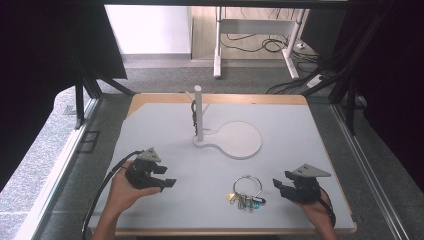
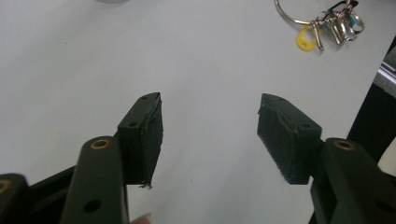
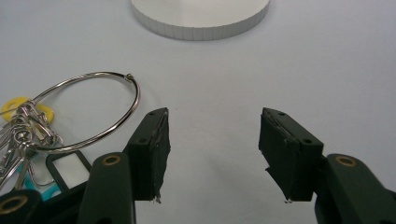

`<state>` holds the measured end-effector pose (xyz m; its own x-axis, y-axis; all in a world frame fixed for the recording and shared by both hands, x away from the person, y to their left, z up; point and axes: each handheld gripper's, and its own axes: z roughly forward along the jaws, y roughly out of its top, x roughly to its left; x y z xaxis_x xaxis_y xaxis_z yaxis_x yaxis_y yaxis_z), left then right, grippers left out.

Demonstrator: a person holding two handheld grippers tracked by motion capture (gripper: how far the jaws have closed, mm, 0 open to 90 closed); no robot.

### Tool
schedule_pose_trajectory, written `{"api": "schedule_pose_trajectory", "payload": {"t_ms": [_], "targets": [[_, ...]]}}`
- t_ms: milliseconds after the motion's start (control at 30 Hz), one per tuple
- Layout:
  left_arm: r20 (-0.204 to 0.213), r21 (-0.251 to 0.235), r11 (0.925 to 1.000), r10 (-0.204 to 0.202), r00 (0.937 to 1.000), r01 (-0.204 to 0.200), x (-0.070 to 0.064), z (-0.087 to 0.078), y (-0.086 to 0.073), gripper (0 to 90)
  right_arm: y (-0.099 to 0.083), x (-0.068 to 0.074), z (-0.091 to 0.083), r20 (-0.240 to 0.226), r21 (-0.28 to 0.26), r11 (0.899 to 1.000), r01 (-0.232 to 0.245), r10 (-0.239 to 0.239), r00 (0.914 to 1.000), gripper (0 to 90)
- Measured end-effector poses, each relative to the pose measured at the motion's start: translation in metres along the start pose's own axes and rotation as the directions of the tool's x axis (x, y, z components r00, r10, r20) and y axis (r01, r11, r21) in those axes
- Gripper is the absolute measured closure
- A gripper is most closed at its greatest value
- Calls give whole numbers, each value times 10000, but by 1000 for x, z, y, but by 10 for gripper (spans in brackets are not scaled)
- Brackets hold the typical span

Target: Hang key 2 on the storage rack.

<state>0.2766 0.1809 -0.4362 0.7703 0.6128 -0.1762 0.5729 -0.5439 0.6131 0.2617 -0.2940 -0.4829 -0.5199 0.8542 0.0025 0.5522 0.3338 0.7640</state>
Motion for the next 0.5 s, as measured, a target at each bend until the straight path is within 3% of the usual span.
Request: {"api": "schedule_pose_trajectory", "payload": {"t_ms": [133, 267, 433, 500], "targets": [[171, -226, 9997, 95, 9998, -91, -5, -6, -3, 395, 8, -2, -6, -41, 313, 9995, 85, -83, 10000, 455], [206, -308, 9995, 40, 9998, -34, -5, -11, -5, 395, 20, -3, -9, -116, 1031, 9945, 198, -187, 9998, 481], [207, -198, 9998, 45, 9998, -41, -5, -7, -5, 389, 40, -3, -9, -545, 1968, 9772, 798, -703, 9960, 504], [104, -265, 9996, 100, 9999, -98, -6, -6, -5, 392, 47, -4, -7, -772, 2246, 9710, 825, -667, 9948, 516]]}}
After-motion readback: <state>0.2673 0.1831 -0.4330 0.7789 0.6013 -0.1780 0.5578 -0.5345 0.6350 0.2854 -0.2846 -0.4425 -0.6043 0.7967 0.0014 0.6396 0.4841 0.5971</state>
